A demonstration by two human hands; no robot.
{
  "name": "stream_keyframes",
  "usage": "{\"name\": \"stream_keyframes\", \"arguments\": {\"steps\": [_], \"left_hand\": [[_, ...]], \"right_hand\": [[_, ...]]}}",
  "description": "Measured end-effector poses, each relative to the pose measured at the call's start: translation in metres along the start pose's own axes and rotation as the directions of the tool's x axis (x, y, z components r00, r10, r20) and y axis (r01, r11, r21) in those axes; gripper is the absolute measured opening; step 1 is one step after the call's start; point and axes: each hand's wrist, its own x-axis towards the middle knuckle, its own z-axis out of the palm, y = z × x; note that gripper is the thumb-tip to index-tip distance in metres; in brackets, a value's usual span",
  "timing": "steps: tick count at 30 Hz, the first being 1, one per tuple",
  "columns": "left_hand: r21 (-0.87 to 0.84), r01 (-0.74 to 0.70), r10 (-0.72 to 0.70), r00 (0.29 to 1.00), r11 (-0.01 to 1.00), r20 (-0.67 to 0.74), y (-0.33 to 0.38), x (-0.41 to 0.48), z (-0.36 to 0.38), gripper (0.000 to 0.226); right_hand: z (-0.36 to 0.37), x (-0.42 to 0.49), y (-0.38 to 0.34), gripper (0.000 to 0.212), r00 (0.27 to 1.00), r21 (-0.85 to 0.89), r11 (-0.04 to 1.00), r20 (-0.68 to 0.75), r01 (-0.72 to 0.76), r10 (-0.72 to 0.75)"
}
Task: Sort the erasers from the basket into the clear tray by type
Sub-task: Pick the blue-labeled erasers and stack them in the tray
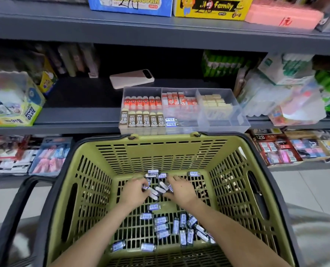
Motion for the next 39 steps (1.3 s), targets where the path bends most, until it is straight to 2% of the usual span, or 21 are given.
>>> {"name": "stream_keyframes", "arguments": {"steps": [4, 7, 10, 16, 18, 21, 24, 26, 29, 33, 34, 35, 37, 38, 39], "left_hand": [[-0.117, 0.058, -0.053, 0.998, 0.991, 0.046, 0.014, 0.000, 0.022, 0.049], [-0.089, 0.024, -0.014, 0.995, 0.996, 0.103, 0.018, 0.003, 0.031, 0.069], [-0.075, 0.006, 0.004, 0.991, 0.997, 0.135, 0.016, 0.006, 0.035, 0.079], [-0.090, 0.046, -0.043, 0.998, 0.995, 0.037, -0.001, 0.006, 0.035, 0.050], [-0.088, 0.047, -0.046, 0.999, 0.995, 0.017, -0.001, 0.005, 0.037, 0.052], [-0.099, 0.085, -0.087, 0.996, 0.991, -0.015, 0.004, 0.005, 0.042, 0.068], [-0.119, 0.117, -0.127, 0.988, 0.986, -0.086, 0.011, 0.004, 0.049, 0.062], [-0.182, 0.150, -0.174, 0.977, 0.972, -0.126, 0.015, 0.005, 0.050, 0.052], [-0.321, 0.198, -0.244, 0.964, 0.926, -0.109, 0.019, 0.006, 0.047, 0.032], [-0.454, 0.219, -0.272, 0.961, 0.864, -0.054, 0.019, 0.003, 0.040, 0.028], [-0.536, 0.235, -0.279, 0.960, 0.811, 0.000, 0.018, 0.003, 0.034, 0.027], [-0.663, 0.274, -0.282, 0.955, 0.697, 0.098, 0.019, 0.003, 0.026, 0.024], [-0.878, 0.389, -0.206, 0.917, 0.280, 0.341, 0.027, 0.000, 0.002, 0.018], [-0.903, 0.426, -0.151, 0.898, 0.064, 0.413, 0.033, -0.002, -0.009, 0.019], [-0.894, 0.438, -0.117, 0.887, -0.096, 0.447, 0.040, -0.004, -0.020, 0.023]], "right_hand": [[-0.001, -0.006, 0.001, 0.064, 1.000, 0.053, 0.999, 0.014, -0.007, 0.006], [-0.001, -0.009, 0.005, 0.056, 0.999, 0.056, 0.998, 0.025, 0.028, -0.029], [0.002, -0.011, 0.007, 0.058, 0.996, 0.005, 0.999, 0.073, 0.054, -0.054], [0.005, -0.005, 0.001, 0.046, 0.999, 0.098, 0.995, 0.034, 0.012, -0.016], [0.005, -0.005, 0.003, 0.045, 1.000, 0.139, 0.990, 0.027, 0.005, -0.009], [0.002, -0.008, 0.007, 0.043, 1.000, 0.221, 0.975, 0.010, -0.029, 0.028], [-0.005, -0.012, 0.013, 0.039, 0.997, 0.316, 0.946, 0.004, -0.069, 0.072], [-0.011, -0.016, 0.019, 0.035, 0.995, 0.376, 0.922, 0.014, -0.092, 0.094], [-0.024, -0.022, 0.027, 0.032, 0.992, 0.433, 0.893, 0.031, -0.121, 0.120], [-0.041, -0.027, 0.022, 0.029, 0.990, 0.554, 0.824, 0.008, -0.122, 0.141], [-0.046, -0.028, 0.018, 0.028, 0.989, 0.595, 0.794, 0.005, -0.124, 0.150], [-0.050, -0.029, 0.014, 0.026, 0.988, 0.639, 0.760, 0.006, -0.121, 0.153], [-0.061, -0.031, 0.004, 0.023, 0.990, 0.716, 0.691, -0.002, -0.095, 0.138], [-0.067, -0.033, 0.000, 0.021, 0.992, 0.743, 0.665, -0.024, -0.068, 0.127], [-0.074, -0.036, -0.005, 0.019, 0.992, 0.765, 0.643, -0.057, -0.031, 0.115]]}}
